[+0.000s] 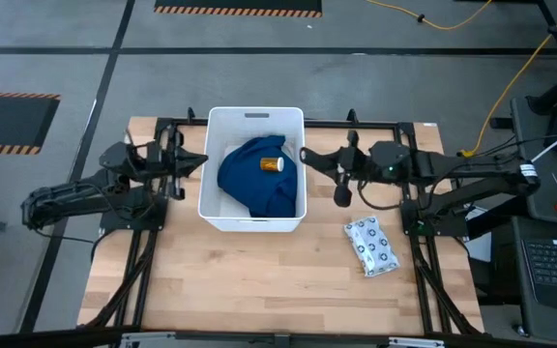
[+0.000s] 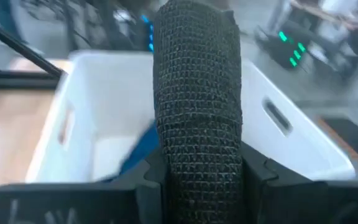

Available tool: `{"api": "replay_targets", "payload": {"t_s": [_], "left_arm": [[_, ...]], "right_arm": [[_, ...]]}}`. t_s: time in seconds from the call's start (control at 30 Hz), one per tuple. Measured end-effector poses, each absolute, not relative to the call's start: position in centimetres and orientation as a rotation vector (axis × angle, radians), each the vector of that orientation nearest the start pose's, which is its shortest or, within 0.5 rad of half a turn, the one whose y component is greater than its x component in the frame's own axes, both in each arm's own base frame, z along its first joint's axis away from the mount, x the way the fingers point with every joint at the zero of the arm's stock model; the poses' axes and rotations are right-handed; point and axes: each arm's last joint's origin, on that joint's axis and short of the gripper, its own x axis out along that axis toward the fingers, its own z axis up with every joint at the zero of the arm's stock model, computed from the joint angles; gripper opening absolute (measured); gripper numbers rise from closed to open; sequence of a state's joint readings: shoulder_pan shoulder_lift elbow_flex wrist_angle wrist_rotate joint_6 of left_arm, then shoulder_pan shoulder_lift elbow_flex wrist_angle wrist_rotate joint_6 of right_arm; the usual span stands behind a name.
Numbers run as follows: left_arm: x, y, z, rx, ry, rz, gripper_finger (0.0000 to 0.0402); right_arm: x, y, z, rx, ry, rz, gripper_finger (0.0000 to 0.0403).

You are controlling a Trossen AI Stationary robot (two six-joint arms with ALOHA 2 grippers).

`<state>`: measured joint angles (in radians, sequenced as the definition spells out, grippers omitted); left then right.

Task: Pick & place medical supplies in basket/bin
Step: Put the black bandage into the white bin

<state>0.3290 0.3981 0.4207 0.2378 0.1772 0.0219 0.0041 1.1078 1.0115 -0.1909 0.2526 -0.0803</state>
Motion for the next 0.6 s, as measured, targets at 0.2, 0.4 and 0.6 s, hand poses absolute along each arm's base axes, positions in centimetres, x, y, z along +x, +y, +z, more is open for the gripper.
{"api": "replay_targets", "payload": {"t_s": [0.2,0.4,0.6], "left_arm": [[13.7,4.2,31.1,0.065,-0.175,0.155,0.0006],[16.3,5.0,33.3,0.075,-0.173,0.148,0.0032],[19.4,5.0,34.3,0.15,-0.126,0.074,0.009]], "right_arm": [[25.9,-0.8,35.3,-0.165,0.18,-0.107,0.0106],[26.9,-1.1,34.9,-0.201,0.166,-0.109,0.0106],[27.3,-1.6,35.4,-0.216,0.091,-0.101,0.0106]]}}
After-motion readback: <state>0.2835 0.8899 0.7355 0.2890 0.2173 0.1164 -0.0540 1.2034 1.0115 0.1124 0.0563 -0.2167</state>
